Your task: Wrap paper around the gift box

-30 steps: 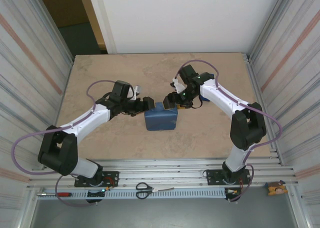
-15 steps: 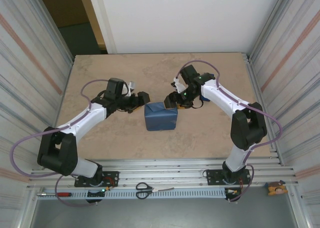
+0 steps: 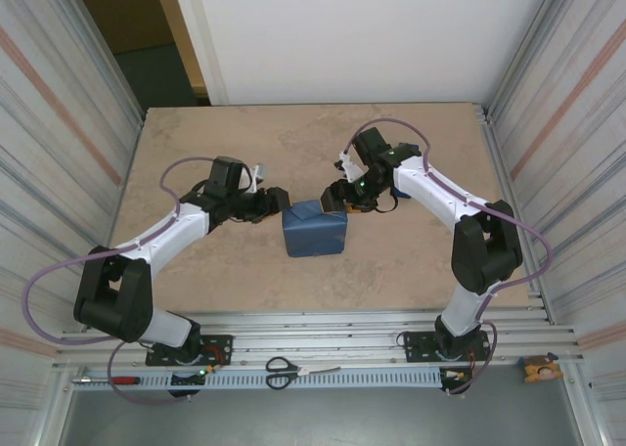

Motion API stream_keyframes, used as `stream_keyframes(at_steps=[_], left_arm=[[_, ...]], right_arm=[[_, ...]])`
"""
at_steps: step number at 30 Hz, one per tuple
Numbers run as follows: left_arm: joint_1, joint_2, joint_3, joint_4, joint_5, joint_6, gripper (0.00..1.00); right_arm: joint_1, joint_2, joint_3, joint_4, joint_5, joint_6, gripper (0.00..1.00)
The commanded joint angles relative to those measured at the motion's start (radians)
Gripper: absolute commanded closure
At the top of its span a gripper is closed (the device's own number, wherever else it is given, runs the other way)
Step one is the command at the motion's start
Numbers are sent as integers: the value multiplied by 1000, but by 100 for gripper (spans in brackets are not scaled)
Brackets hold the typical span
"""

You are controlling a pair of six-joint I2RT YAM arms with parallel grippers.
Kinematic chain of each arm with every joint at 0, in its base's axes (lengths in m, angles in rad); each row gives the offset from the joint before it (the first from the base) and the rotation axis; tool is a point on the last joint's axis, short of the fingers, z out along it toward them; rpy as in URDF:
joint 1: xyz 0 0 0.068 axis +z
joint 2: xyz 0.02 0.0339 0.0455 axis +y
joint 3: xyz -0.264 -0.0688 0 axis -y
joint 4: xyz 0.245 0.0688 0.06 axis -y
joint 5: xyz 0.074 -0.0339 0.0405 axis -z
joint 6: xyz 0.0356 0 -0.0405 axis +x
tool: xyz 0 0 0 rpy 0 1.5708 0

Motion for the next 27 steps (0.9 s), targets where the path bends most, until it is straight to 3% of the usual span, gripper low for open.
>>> stream_keyframes(at_steps=[1,7,10,13,27], left_arm=[[0,-26,10,-134,-54,52,41],[-19,-79,78,-119,-23,46,15],[-46,-66,85,-119,1,40,10],[-72,-41,75,-131,-11,35,10],[-91,4,21,-165,-15,88,31]], right_arm=[[-1,1,-30,-56,33,-16,31],[0,1,-28,-55,36,-14,31],[0,-1,-27,-57,36,-12,31],[2,-2,-25,-54,31,-10,31],[4,-22,12,-31,6,-1,23]])
